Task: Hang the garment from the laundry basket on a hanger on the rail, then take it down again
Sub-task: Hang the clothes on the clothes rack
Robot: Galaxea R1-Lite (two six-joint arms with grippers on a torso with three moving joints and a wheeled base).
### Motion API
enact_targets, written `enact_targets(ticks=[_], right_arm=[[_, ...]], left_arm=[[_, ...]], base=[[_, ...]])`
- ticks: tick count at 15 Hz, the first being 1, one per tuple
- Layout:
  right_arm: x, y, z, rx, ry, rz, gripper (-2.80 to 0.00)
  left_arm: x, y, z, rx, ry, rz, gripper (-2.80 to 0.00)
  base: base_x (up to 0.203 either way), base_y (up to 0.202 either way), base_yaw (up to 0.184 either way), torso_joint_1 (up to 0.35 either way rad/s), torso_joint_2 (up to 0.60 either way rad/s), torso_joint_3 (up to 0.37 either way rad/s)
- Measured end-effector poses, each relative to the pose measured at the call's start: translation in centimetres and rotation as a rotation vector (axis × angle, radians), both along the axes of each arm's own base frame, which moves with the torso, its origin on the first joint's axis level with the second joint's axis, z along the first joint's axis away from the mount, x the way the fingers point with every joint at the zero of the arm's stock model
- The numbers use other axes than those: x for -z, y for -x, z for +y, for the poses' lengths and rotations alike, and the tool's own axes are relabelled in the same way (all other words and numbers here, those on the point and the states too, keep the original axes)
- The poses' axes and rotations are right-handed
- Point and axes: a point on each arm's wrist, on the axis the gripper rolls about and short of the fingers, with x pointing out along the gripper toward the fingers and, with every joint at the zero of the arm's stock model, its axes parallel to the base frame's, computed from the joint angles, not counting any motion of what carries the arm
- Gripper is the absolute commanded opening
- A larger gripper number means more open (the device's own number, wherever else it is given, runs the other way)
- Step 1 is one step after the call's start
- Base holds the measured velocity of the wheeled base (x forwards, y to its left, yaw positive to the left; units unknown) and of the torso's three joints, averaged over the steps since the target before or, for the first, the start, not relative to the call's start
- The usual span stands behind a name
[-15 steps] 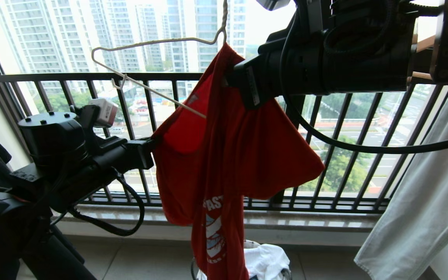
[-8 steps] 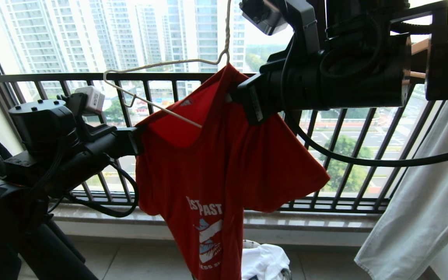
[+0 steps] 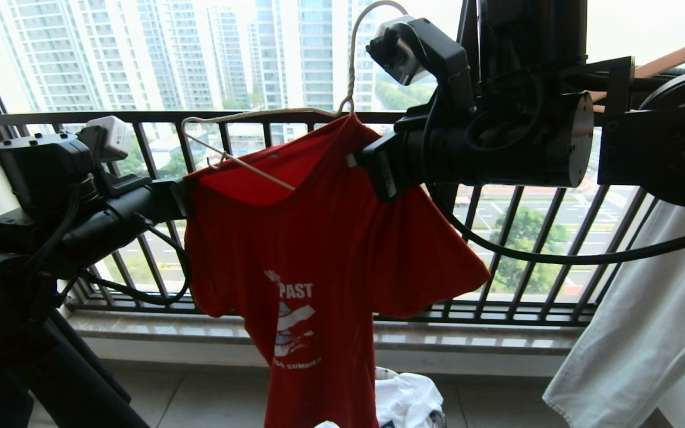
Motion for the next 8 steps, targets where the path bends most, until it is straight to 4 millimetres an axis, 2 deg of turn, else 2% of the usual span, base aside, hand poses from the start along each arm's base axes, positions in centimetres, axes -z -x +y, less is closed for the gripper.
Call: enact_targets(ticks=[8], right_arm=[[2.8,-1.3,0.3,0.013,0.065,0.062,-2.80]], left_arm=[[-0.5,-0.3,0.7,-0.022,0.004,0.000,-2.80]], base=[[0.000,0.000,0.000,0.000,0.00,0.000]])
